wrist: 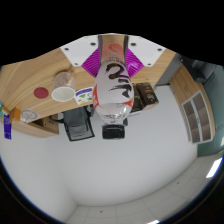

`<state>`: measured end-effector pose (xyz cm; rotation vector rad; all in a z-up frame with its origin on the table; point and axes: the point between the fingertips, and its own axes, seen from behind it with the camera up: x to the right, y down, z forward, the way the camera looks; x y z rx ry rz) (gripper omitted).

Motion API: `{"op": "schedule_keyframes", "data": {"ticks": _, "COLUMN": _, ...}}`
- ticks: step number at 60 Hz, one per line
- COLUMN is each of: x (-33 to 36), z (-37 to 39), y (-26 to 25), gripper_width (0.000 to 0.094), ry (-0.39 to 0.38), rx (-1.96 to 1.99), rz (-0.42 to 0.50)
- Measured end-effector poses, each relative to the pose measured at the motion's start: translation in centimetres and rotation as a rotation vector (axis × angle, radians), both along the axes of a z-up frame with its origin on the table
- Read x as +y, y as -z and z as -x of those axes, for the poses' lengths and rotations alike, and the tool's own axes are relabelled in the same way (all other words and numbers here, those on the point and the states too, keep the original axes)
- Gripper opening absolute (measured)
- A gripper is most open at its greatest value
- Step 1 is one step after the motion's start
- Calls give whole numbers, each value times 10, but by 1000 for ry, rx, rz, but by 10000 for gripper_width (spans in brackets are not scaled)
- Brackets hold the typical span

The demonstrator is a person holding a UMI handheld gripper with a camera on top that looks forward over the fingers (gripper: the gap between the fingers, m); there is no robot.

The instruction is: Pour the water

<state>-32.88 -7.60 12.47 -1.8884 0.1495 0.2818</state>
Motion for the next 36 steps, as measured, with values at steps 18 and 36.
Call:
{"op": "schedule_keyframes", "data": {"ticks": 18, "x": 56, "z": 13, "y": -102, "gripper_width": 281, "ry": -75, "rx": 1159, "rz": 41}}
{"op": "schedule_keyframes", "data": {"ticks": 36, "x": 97, "z": -14, "y": -68, "gripper_width": 280, "ry": 4, "rx": 1779, "rz": 211}}
